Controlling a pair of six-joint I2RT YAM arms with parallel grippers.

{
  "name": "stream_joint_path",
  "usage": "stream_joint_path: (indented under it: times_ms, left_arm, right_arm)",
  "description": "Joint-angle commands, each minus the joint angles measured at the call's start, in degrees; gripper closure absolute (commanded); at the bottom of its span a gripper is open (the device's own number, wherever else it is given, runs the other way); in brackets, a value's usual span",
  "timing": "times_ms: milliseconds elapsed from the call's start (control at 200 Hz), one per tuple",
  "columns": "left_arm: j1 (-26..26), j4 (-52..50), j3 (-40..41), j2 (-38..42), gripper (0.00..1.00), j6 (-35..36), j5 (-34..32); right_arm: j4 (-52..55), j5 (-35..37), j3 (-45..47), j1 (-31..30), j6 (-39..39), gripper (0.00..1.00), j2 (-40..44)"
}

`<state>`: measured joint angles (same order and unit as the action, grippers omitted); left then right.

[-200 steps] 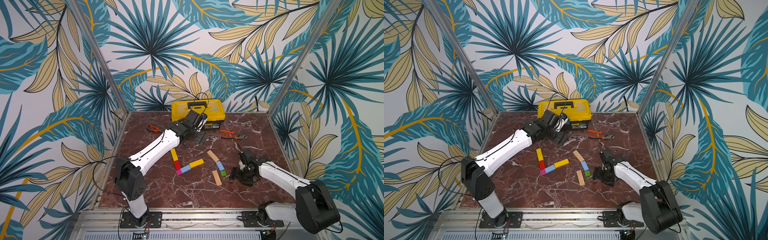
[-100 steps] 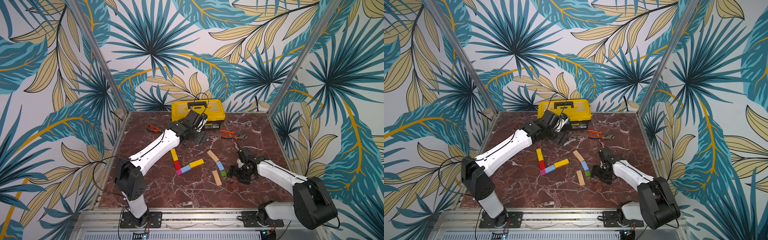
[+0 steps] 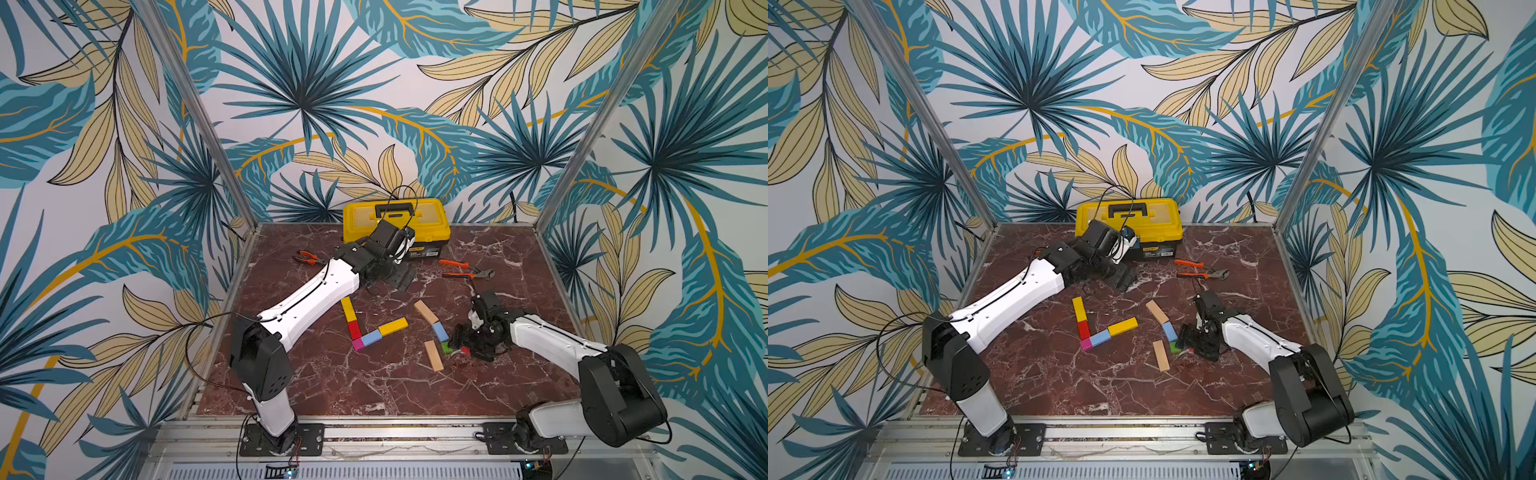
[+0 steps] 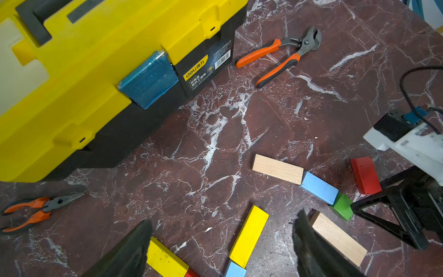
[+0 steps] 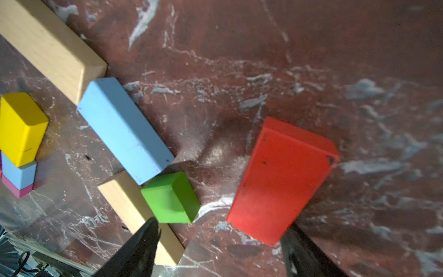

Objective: Assemble the letter v with building blocks
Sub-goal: Adjust the building block at the center of the board.

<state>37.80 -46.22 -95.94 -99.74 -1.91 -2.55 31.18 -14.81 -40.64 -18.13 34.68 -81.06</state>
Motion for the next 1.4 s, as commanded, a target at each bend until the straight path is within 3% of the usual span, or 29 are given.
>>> stream_joint_path:
  times_ms: [0, 356, 551, 947, 1127, 1392]
  left_arm:
    - [-0.3, 0.4, -0.9, 1.1, 0.07, 0.3, -0.2]
    - [-0.3, 0.4, -0.4, 1.5, 0.07, 0.4, -0.4]
    - [-0.2, 0.4, -0.2, 1.6, 0.07, 0.4, -0.4]
    - [-0.2, 0.4, 0.2, 1.9, 0.07, 0.5, -0.4]
    - [-0.3, 0.4, 0.1, 2.0, 0.07, 0.5, -0.4]
    - [-0.3, 0.4, 0.1, 2.0, 0.06, 0.5, -0.4]
  right_arm:
    - [-1.7, -1.7, -0.9, -0.9, -0.5, 0.20, -1.4]
    - [-4.7, -1.9, -4.1, -3.0, 1.2, 0.20, -5.0]
    - [-0.7, -0.1, -5.7, -4.1, -0.5, 0.20, -3.3]
    - [12.3, 17.7, -7.9, -12.5, 0.1, 0.21, -0.1]
    - [14.3, 20.1, -5.6, -13.8, 1.9, 0.21, 2.4]
    - [14.5, 22.1, -5.4, -15.3, 3.6, 0.21, -0.9]
